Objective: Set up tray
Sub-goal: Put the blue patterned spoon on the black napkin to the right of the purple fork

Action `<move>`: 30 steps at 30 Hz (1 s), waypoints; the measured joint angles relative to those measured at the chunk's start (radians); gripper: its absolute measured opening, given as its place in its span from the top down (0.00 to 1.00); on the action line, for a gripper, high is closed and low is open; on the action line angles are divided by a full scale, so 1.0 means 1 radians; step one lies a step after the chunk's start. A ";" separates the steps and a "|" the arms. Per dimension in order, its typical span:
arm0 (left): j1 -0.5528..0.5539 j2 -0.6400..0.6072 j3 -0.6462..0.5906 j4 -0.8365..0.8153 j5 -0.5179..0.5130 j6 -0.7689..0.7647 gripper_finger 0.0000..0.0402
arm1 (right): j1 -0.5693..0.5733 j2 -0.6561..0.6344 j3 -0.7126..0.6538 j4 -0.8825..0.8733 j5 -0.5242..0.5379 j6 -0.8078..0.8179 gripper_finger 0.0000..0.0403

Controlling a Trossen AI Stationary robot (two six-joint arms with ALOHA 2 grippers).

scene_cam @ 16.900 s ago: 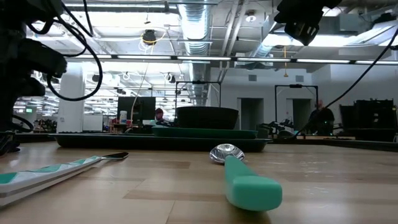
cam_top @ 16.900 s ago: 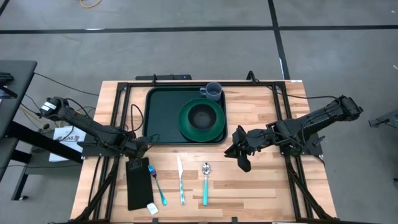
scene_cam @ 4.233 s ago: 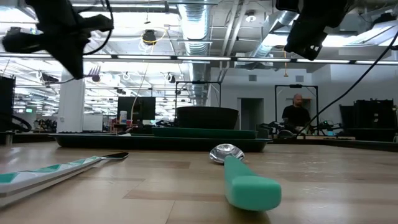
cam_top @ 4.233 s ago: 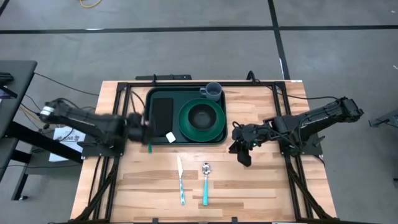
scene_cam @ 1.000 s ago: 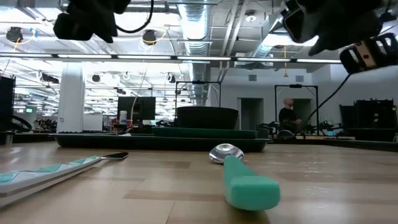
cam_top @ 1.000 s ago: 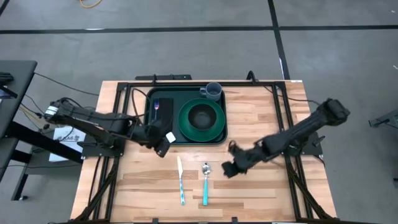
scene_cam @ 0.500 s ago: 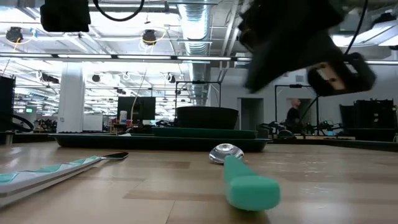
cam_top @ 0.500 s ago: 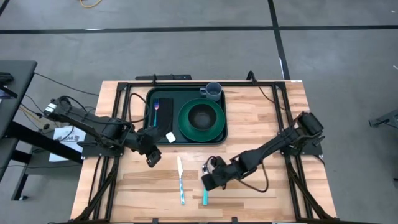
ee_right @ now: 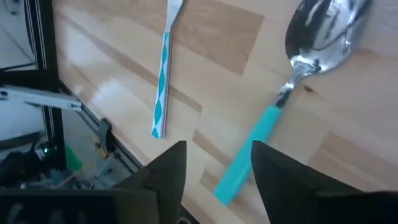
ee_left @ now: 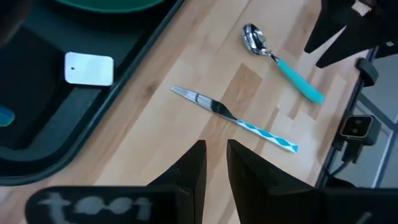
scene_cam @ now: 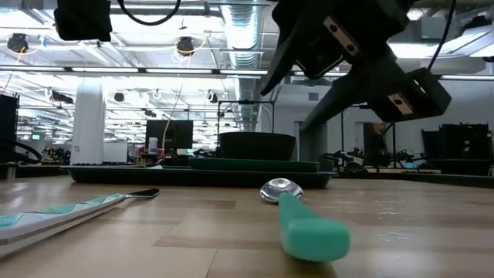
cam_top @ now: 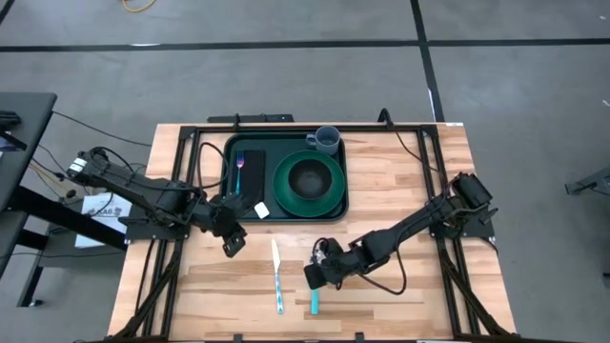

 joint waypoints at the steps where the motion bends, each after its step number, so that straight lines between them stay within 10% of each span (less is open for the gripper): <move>1: 0.000 0.000 0.000 -0.003 -0.006 0.000 0.87 | -0.002 0.008 0.001 0.002 0.007 0.006 0.56; 30: 0.000 0.000 0.000 -0.108 -0.012 0.025 0.87 | -0.005 0.087 0.000 -0.026 0.040 0.078 0.63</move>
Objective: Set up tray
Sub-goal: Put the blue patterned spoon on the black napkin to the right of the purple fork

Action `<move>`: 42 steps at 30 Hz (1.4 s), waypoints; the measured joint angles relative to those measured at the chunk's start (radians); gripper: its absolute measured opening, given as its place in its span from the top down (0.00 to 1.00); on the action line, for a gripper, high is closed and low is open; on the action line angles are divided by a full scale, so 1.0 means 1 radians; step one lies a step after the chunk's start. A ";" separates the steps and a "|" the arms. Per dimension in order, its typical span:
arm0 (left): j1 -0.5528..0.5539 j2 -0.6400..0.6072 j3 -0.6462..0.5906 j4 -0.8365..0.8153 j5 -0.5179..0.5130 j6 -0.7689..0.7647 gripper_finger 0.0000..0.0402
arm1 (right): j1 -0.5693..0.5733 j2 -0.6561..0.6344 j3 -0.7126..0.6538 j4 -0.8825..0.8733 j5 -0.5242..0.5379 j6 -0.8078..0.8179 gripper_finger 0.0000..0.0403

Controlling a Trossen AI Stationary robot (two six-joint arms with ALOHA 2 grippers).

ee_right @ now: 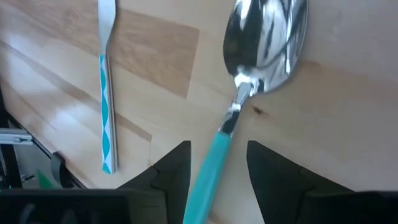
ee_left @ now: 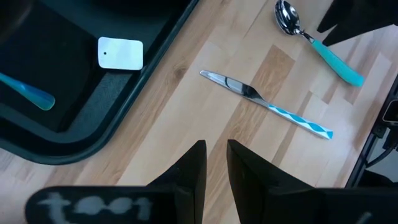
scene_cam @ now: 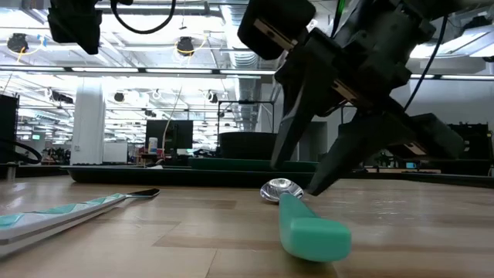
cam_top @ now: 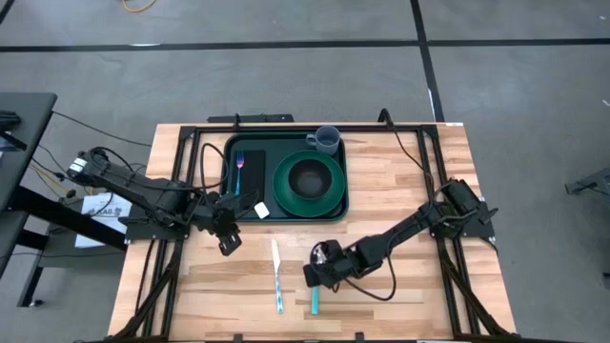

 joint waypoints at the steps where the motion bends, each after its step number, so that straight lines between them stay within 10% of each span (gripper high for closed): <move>1: 0.000 0.000 0.000 0.000 0.000 0.002 0.87 | 0.000 0.000 0.000 -0.001 0.000 -0.008 0.63; 14: 0.000 0.000 0.000 0.000 0.001 0.020 0.87 | -0.034 -0.006 0.055 0.032 -0.073 -0.217 0.63; 33: 0.000 0.000 0.000 -0.001 -0.001 0.053 0.87 | -0.152 -0.002 0.813 -0.606 -0.298 -0.709 0.63; 42: 0.000 0.000 0.000 -0.001 -0.024 0.071 0.87 | -0.139 0.043 0.870 -0.563 -0.288 -0.717 0.63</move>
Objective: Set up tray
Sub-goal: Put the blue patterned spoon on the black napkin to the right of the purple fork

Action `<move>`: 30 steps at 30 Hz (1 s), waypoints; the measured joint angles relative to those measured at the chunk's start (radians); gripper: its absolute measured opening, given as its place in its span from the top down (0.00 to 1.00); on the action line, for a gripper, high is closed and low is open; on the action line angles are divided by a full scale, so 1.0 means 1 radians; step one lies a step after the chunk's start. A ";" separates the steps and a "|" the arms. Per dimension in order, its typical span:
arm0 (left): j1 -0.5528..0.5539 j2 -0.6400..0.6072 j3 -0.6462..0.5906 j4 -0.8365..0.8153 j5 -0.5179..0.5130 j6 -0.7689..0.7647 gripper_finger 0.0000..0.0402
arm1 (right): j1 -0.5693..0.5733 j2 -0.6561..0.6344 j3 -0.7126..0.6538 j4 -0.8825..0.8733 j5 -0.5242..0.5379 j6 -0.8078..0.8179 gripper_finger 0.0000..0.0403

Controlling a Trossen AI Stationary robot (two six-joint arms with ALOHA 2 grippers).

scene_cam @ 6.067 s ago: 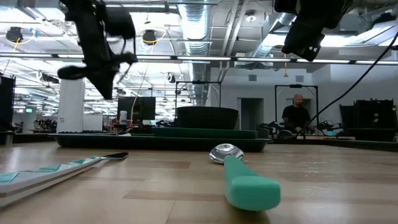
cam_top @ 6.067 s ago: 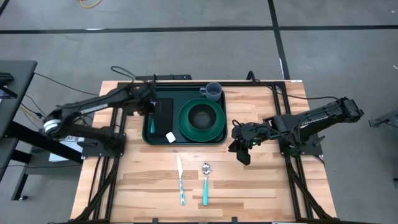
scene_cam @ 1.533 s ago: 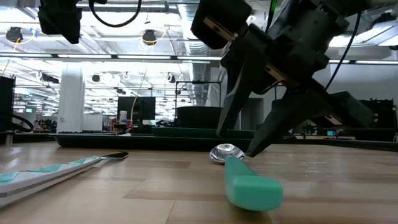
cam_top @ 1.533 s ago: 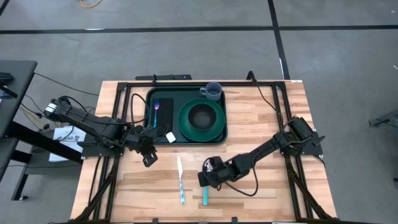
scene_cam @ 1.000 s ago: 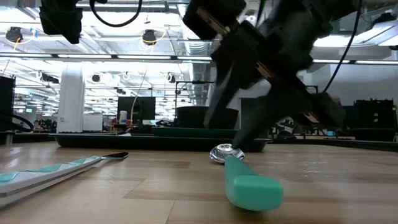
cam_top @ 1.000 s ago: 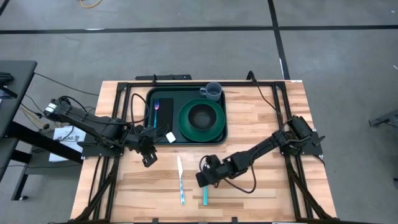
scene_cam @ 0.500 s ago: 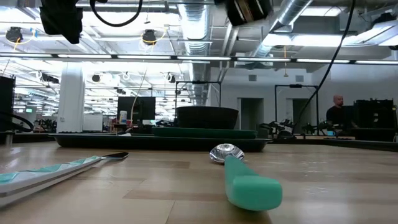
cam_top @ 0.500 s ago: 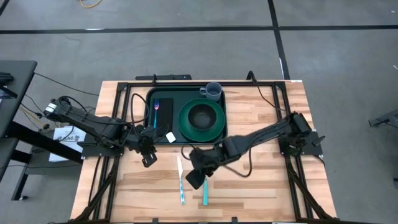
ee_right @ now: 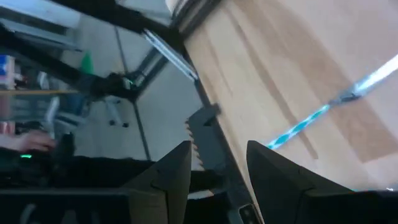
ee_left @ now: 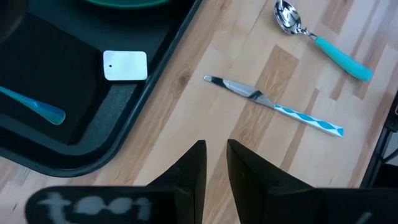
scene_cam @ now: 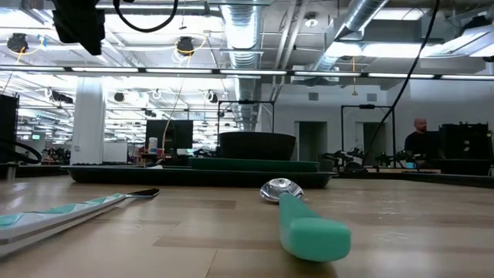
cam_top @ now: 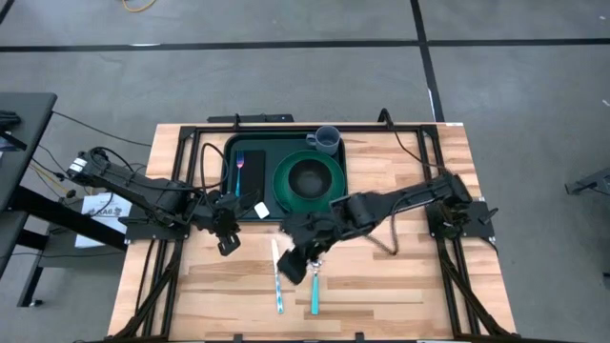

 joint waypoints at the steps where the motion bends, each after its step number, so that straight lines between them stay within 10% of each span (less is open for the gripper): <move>1: 0.000 0.000 0.000 0.000 -0.002 0.000 0.87 | 0.007 0.011 -0.005 -0.006 -0.003 0.005 0.63; 8: 0.000 0.000 0.000 -0.010 -0.002 -0.001 0.87 | 0.018 0.158 0.004 0.136 -0.022 0.030 0.63; 30: -0.027 -0.008 -0.001 -0.018 -0.021 -0.011 0.87 | 0.090 0.233 -0.025 -0.342 0.209 0.408 0.63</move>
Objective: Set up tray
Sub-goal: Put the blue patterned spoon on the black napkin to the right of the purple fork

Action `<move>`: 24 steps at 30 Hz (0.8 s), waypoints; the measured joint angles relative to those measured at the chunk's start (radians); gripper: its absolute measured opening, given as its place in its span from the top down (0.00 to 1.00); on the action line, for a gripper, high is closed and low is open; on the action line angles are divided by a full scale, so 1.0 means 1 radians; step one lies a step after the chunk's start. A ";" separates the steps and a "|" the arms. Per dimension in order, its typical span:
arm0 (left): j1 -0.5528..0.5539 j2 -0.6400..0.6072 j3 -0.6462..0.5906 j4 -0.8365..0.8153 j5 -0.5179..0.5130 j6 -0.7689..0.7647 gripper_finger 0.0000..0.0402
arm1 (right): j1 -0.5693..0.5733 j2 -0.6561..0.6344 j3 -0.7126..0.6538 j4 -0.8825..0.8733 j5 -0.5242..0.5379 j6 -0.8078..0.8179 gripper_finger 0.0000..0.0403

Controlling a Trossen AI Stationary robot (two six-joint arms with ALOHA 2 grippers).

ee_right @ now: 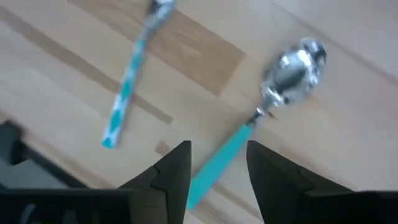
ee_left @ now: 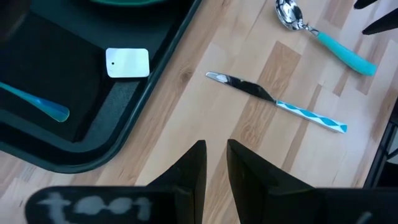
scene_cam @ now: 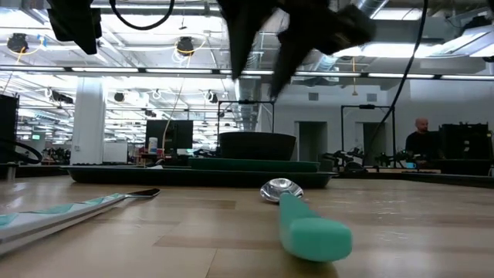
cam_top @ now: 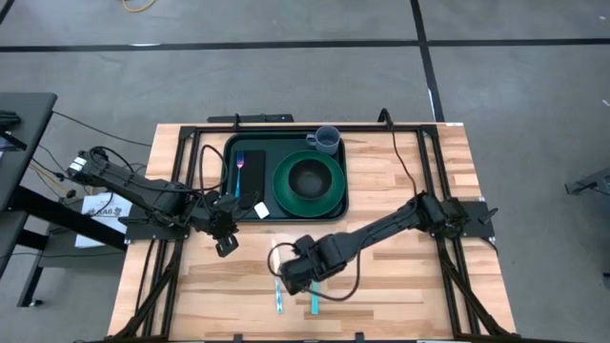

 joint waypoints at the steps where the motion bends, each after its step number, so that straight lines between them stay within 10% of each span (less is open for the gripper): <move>1: 0.000 0.000 0.000 0.000 0.000 0.000 0.87 | 0.007 0.000 -0.013 0.003 0.000 0.027 0.63; 24: 0.000 0.000 0.000 0.000 -0.002 0.011 0.87 | 0.043 0.000 -0.216 0.213 -0.002 0.246 0.63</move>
